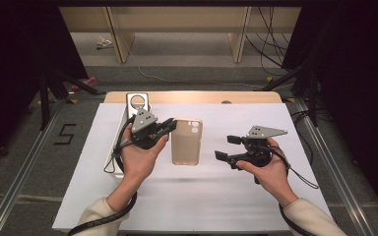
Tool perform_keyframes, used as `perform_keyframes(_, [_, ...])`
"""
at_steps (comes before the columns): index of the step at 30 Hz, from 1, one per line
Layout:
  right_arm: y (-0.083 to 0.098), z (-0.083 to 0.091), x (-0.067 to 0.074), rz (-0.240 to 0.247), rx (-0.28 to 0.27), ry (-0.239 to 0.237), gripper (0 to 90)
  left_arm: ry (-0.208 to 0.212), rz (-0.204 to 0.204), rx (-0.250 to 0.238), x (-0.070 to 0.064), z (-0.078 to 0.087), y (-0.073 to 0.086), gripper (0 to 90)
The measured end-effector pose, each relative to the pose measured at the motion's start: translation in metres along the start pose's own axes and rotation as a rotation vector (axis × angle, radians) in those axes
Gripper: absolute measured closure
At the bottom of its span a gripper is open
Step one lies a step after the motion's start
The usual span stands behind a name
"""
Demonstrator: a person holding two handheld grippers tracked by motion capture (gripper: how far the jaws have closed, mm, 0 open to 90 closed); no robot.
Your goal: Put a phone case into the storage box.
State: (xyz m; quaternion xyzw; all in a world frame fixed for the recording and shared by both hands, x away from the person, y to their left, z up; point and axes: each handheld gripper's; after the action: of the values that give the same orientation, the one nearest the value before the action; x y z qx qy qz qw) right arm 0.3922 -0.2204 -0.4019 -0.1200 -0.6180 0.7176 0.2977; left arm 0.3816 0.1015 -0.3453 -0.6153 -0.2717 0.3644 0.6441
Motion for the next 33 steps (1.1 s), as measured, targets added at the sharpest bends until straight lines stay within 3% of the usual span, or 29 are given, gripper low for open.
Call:
perform_keyframes(12, [0.008,0.017,-0.009,0.004,0.012,0.047,16.7,-0.005,-0.011,-0.016,0.007,0.005,-0.007,83.3])
perform_keyframes(33, [0.015,0.036,-0.012,0.0,0.02,0.071,16.6,-0.019,-0.002,-0.037,0.017,0.012,-0.016,83.3])
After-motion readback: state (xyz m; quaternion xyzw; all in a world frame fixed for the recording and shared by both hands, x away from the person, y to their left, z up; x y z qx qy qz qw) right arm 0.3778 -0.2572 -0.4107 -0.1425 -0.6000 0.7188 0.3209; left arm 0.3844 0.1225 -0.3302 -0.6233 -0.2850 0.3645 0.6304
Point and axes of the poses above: each handheld gripper's, and its own axes: z roughly backward along the jaws, y roughly out of its underside, x roughly to its left, and after that the axes turned 12 degrees about -x, right-handed
